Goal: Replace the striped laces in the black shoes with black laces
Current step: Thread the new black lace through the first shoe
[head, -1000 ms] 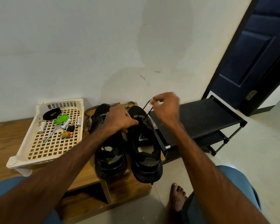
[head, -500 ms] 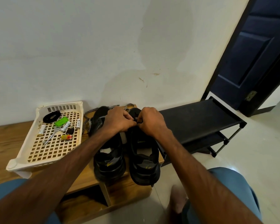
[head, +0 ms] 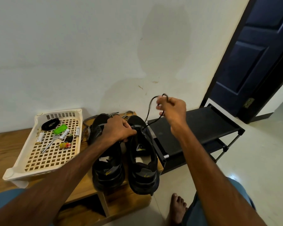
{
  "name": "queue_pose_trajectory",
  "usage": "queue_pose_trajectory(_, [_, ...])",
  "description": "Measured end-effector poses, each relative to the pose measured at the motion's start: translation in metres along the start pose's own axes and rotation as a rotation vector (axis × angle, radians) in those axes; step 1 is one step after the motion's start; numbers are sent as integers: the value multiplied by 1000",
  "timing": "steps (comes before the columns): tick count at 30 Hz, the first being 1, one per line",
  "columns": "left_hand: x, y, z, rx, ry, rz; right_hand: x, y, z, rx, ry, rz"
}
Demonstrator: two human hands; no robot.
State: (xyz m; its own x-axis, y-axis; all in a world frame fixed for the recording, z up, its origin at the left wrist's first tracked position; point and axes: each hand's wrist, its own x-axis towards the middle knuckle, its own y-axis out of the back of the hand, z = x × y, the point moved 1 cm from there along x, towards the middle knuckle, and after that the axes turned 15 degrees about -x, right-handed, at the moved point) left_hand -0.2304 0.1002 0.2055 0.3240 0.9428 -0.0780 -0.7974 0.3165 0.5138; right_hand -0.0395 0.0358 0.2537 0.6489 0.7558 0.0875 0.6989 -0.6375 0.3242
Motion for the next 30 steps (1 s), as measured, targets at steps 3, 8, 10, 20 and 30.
queue_pose_trajectory(3, [-4, -6, 1, 63, -48, 63, -5, 0, 12, -826, 100, -184])
queue_pose_trajectory(8, [-1, -3, 3, 71, -71, 43, -28, -28, 6, -1024, 362, -241])
queue_pose_trajectory(10, [2, 2, 2, 65, -54, 15, -34, -43, 5, -1116, 425, -377])
queue_pose_trajectory(20, [2, 6, -2, 56, -61, 7, -14, -40, 6, -755, 263, -264])
queue_pose_trajectory(30, [0, 3, 3, 22, -22, -4, -10, 2, -20, 745, 45, 18])
